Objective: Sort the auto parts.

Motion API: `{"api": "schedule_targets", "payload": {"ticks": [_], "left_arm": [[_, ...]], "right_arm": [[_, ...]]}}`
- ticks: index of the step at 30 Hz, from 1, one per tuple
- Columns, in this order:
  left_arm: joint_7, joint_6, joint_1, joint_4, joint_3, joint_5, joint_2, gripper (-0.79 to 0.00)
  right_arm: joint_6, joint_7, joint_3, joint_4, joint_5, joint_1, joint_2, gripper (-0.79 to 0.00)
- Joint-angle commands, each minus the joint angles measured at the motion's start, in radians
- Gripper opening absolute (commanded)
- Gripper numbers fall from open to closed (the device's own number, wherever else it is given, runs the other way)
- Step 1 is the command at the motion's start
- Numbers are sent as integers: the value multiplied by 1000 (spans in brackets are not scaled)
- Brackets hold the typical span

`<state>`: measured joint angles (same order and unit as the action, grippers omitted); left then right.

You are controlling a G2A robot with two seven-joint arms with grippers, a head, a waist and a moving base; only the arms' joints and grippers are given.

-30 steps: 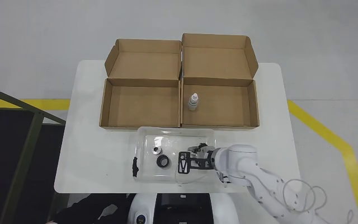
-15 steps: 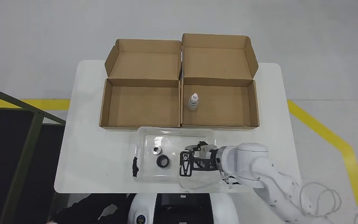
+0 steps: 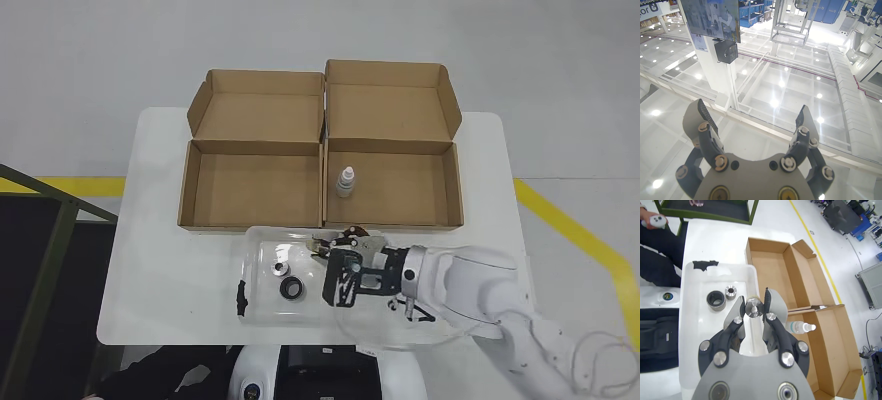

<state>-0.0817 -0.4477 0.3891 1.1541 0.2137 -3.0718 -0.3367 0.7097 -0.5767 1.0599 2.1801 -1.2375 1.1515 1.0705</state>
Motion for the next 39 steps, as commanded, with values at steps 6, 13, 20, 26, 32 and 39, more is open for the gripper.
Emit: {"api": "schedule_targets", "payload": {"ticks": [6, 13, 20, 26, 32, 39], "left_arm": [[0, 0, 0, 0, 0, 0, 0, 0], [0, 0, 0, 0, 0, 0, 0, 0], [0, 0, 0, 0, 0, 0, 0, 0], [0, 0, 0, 0, 0, 0, 0, 0], [0, 0, 0, 0, 0, 0, 0, 0], [0, 0, 0, 0, 0, 0, 0, 0]], "right_arm": [[-23, 137, 65, 49, 16, -1, -2, -785], [-32, 268, 116, 70, 84, -21, 0, -785], [-24, 278, 127, 74, 210, -72, 4, -785], [0, 309, 131, 41, 341, -113, 7, -785], [19, 306, 155, 4, 475, -153, 7, -785], [27, 363, 214, -3, 530, -154, 5, -785]]}}
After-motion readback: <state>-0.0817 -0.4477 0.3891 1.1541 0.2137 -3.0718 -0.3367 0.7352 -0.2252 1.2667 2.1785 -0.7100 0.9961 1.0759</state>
